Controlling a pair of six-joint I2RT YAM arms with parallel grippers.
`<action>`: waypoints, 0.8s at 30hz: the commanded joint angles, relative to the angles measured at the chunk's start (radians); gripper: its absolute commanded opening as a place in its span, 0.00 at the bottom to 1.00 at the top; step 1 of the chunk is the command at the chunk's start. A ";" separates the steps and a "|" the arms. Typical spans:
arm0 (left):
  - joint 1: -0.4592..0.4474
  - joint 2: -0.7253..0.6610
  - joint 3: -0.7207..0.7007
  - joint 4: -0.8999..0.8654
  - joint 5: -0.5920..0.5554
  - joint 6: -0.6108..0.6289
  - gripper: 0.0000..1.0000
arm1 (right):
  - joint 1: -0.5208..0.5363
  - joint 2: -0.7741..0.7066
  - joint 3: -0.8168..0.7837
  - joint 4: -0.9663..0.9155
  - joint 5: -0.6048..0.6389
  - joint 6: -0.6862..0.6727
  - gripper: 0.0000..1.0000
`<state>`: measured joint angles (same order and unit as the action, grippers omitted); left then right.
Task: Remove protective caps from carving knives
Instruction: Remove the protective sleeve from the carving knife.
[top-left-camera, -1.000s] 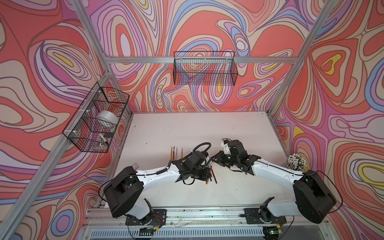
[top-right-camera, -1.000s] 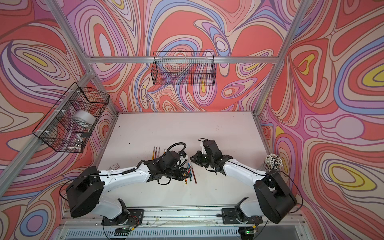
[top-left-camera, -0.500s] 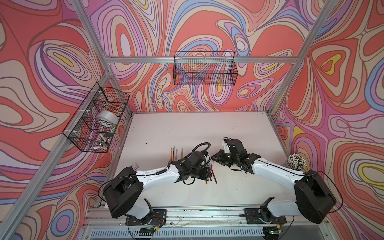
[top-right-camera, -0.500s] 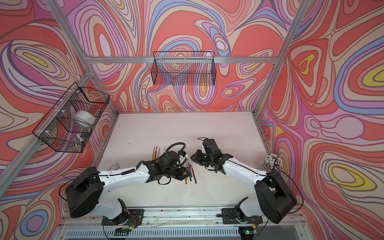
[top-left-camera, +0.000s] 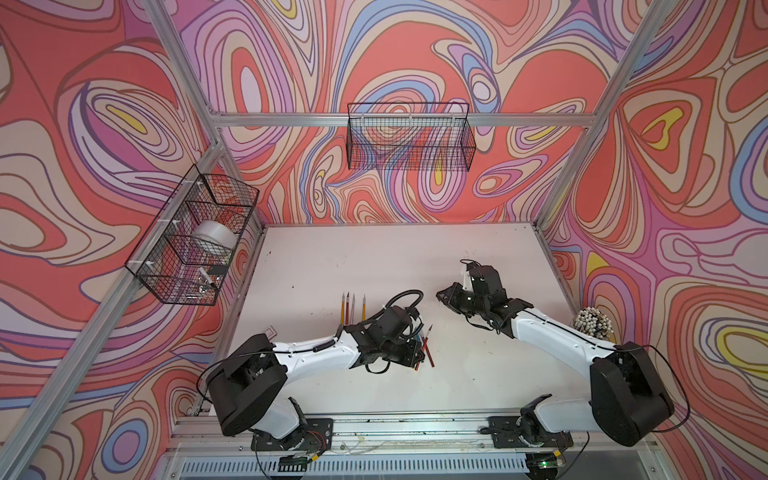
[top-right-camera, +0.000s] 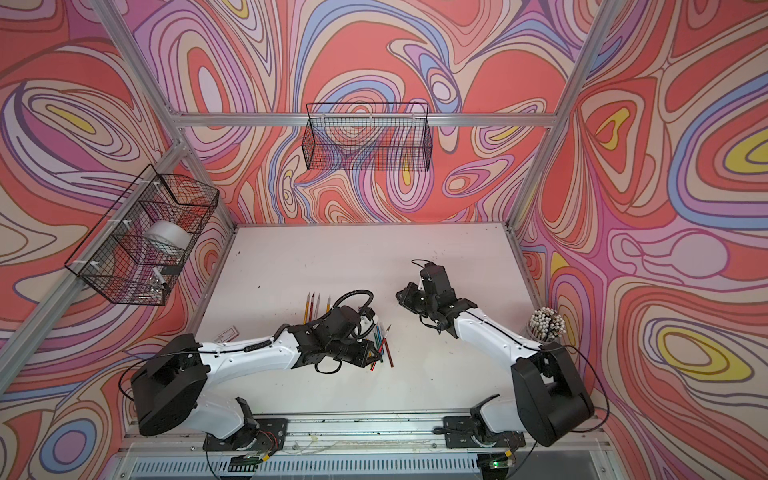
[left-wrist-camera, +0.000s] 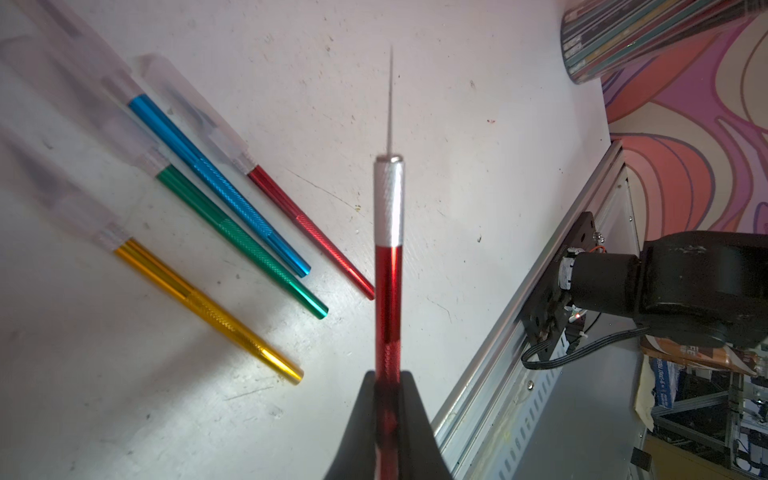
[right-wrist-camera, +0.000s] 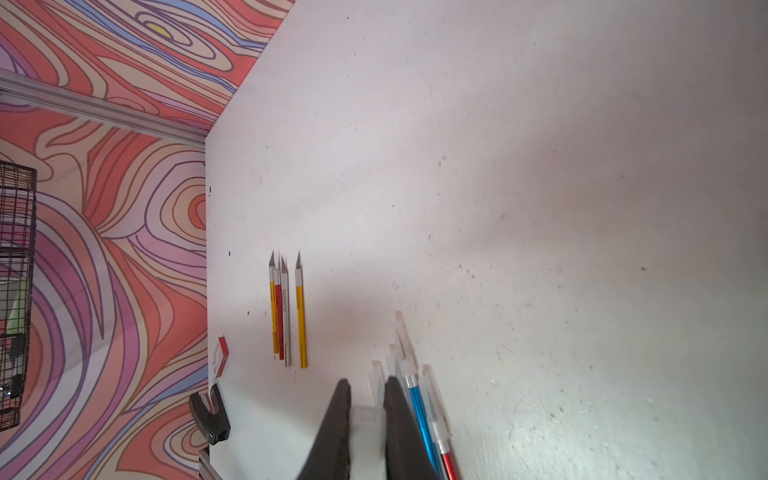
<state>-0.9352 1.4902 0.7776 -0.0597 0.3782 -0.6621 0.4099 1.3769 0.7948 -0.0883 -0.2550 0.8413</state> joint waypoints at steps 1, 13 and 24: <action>-0.001 -0.017 -0.005 -0.027 -0.009 -0.005 0.03 | -0.018 -0.004 0.044 -0.070 0.026 -0.082 0.11; -0.001 -0.062 -0.005 -0.012 -0.094 -0.013 0.03 | -0.043 0.119 0.203 -0.467 0.212 -0.364 0.11; -0.001 -0.100 -0.009 -0.028 -0.124 -0.010 0.03 | -0.088 0.266 0.270 -0.527 0.305 -0.425 0.12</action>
<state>-0.9352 1.4216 0.7750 -0.0750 0.2787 -0.6659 0.3328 1.6142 1.0344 -0.5884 0.0067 0.4503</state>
